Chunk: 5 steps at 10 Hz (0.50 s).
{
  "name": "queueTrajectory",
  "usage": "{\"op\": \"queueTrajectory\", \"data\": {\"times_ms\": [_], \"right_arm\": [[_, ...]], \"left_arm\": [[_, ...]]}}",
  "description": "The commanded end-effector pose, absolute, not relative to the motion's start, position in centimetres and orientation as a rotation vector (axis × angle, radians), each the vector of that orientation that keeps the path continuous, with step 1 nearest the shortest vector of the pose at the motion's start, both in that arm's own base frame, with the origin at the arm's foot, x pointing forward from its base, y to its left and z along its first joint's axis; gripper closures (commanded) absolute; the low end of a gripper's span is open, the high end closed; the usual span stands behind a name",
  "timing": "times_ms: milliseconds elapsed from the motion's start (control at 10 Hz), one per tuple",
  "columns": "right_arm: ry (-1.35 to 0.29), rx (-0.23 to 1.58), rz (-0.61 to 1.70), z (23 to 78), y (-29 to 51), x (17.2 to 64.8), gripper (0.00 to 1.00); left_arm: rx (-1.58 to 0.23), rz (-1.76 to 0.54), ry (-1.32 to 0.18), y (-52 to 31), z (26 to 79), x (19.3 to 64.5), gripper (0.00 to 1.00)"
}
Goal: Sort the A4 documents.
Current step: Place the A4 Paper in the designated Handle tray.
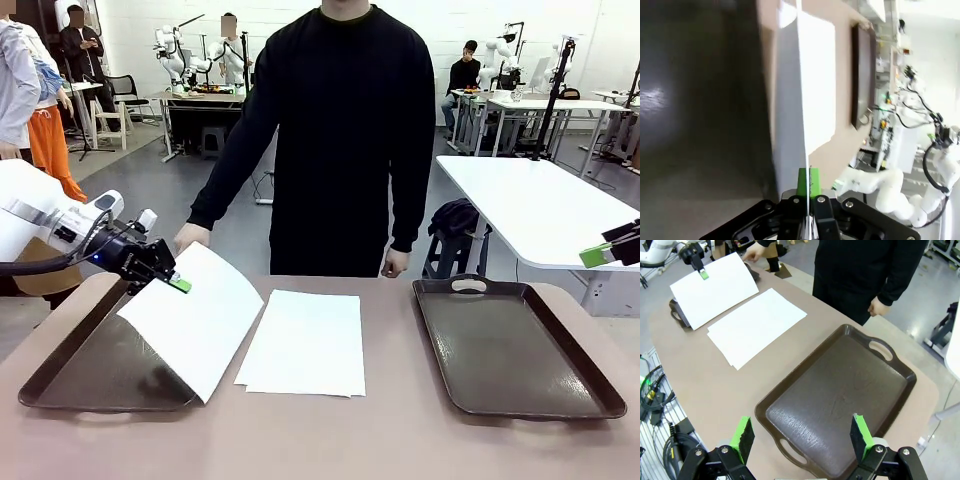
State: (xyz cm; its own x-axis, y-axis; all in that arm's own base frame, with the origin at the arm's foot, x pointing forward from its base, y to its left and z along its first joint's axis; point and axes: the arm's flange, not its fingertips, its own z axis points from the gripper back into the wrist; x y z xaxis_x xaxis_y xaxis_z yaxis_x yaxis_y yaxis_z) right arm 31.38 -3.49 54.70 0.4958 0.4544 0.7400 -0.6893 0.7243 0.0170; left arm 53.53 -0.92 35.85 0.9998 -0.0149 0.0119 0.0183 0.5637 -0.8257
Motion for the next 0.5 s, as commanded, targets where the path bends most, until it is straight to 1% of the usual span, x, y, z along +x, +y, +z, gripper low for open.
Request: {"op": "queueTrajectory", "data": {"times_ms": [0, 100, 400], "right_arm": [[-0.784, 0.339, 0.713, 54.6, -3.4, 31.5, 0.00], [-0.784, 0.339, 0.713, 54.6, -3.4, 31.5, 0.00], [-0.784, 0.339, 0.713, 54.6, -3.4, 31.5, 0.00]], "left_arm": [[-0.821, 0.025, -0.033, 1.1, 36.3, 53.8, 0.99], [-0.760, 0.037, -0.026, 2.0, 36.2, 53.9, 0.99], [-0.723, 0.046, -0.001, 3.0, 34.6, 53.9, 0.99]]}}
